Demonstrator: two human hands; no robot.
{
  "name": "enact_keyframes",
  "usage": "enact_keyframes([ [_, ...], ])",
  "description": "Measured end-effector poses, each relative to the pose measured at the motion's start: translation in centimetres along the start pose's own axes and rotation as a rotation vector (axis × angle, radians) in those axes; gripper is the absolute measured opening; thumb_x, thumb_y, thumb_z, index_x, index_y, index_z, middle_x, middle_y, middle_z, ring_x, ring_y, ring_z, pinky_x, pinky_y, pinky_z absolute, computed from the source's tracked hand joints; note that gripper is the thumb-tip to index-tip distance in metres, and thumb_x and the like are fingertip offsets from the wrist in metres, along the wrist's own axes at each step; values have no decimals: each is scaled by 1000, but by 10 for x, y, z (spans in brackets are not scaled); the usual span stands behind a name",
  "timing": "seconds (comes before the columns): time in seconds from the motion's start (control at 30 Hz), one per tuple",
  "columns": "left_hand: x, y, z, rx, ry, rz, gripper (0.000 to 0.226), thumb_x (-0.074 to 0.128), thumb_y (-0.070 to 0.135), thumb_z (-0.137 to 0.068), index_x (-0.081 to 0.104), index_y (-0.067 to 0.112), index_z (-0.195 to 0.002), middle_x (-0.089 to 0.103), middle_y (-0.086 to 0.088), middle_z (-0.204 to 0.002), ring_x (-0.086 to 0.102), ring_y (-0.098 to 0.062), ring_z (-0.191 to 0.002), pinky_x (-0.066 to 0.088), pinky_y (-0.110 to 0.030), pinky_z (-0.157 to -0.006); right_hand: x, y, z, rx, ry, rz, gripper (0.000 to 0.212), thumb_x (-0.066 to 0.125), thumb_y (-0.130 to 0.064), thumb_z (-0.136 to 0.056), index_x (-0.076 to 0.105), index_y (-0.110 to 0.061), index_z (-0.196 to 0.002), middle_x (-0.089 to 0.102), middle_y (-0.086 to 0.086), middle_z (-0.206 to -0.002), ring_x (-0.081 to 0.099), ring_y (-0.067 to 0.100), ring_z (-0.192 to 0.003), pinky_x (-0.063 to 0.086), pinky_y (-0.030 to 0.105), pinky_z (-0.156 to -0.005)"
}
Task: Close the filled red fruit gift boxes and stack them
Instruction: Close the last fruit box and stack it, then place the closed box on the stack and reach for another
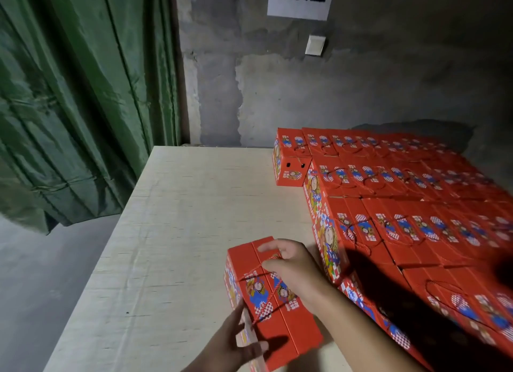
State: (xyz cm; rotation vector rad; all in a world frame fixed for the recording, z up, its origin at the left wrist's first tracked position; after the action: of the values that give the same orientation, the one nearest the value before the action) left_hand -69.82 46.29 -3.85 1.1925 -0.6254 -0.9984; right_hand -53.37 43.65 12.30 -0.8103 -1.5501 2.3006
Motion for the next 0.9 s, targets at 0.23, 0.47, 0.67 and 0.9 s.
enact_keyframes([
  [0.23,31,1,-19,120,-122,-211,131,89,59,-76,-10,46,-161,23,41,-161,26,14,-148,39,-21,-116,-18,33,10,43,73,-65,28,72,-7,-90,82,-32,-99,76,-14,-108,69,-6,-96,47,7,-65],
  [0.47,48,-20,-29,119,-135,-253,143,97,40,-72,-13,37,-163,25,40,-161,29,12,-147,37,-4,-105,-29,50,21,36,109,-46,24,72,-4,-88,82,-25,-88,77,-21,-91,70,-8,-86,48,6,-64],
  [0.67,50,-24,-31,134,-67,-252,135,92,30,-72,-5,42,-164,41,45,-148,44,11,-139,41,-9,-105,-10,91,55,-4,68,432,20,66,-14,-90,74,-32,-91,73,-17,-100,66,-1,-99,52,23,-93],
  [0.9,57,-18,-17,190,-65,-259,136,92,47,-76,-9,31,-165,30,42,-157,36,14,-143,39,-4,-103,5,149,106,-105,109,843,38,88,-34,-71,75,-34,-107,65,-8,-130,65,21,-119,57,40,-98],
])
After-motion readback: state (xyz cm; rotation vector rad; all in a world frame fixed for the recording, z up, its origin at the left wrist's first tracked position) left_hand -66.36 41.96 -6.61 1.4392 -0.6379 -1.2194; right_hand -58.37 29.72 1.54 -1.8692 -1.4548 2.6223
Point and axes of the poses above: each hand's wrist, its own z-axis away from the middle knuckle, its own x-axis out of the palm, y = z × x, the point moved 9 cm from there along -z, towards the middle knuckle
